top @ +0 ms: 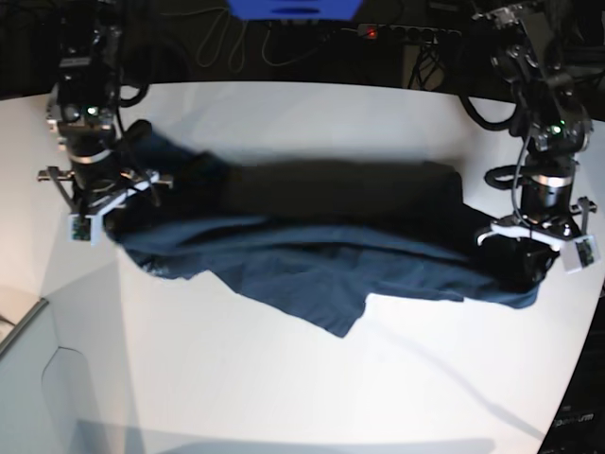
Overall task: Layout the t-shirt on the table in an organized manner, then fold the t-shirt properly
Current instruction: 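Pull the grasped shirt edges apart, spreading the shirt between grippers, then lift the shirt with both grippers and shake it out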
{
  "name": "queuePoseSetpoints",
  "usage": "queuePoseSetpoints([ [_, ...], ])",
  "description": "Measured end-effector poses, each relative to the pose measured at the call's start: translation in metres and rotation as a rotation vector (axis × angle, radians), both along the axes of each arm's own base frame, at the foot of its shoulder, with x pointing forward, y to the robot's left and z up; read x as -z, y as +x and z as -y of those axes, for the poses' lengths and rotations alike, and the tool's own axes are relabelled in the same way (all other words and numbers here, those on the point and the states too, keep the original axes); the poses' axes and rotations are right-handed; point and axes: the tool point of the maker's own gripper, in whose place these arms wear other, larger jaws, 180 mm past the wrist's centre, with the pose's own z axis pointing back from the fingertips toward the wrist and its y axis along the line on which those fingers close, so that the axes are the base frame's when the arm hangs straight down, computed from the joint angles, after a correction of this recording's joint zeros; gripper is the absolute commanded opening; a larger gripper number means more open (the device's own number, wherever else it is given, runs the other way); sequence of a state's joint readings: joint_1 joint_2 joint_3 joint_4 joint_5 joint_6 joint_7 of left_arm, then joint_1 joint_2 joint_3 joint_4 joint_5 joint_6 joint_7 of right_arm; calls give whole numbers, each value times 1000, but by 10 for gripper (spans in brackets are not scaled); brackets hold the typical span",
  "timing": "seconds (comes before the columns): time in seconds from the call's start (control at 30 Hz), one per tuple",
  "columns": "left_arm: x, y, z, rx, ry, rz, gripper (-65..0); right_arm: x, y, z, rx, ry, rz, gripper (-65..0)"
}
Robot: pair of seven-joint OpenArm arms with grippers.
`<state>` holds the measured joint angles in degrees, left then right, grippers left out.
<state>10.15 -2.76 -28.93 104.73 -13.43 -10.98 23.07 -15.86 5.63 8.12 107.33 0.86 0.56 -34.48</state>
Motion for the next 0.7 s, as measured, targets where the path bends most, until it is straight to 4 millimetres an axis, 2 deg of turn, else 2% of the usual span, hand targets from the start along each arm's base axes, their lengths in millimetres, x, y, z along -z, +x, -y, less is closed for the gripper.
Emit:
queuePoseSetpoints([
  [0.1,1,-7,-13,-35,7,-3,-649,-16,7,21,57,-13,43,-650],
  [0.2,11,-15,-19,-52,5,-40,-649,-33,16,38,100,-28,104,-650],
  [0.37,9,-12,-20,-48,5,-30,-649,-32,12,48,134,-28,95,-650],
  [0.47,-13,9,-20,-46,2,34,-649,-33,13,46,128,-26,98,-650],
  [0.6,-68,54,-10,-19,-11,203,-649,-31,11,46,128,-25,94,-650],
  [0.7,-86,76,2,18,-18,245,-649,-31,11,47,134,-26,94,-650],
])
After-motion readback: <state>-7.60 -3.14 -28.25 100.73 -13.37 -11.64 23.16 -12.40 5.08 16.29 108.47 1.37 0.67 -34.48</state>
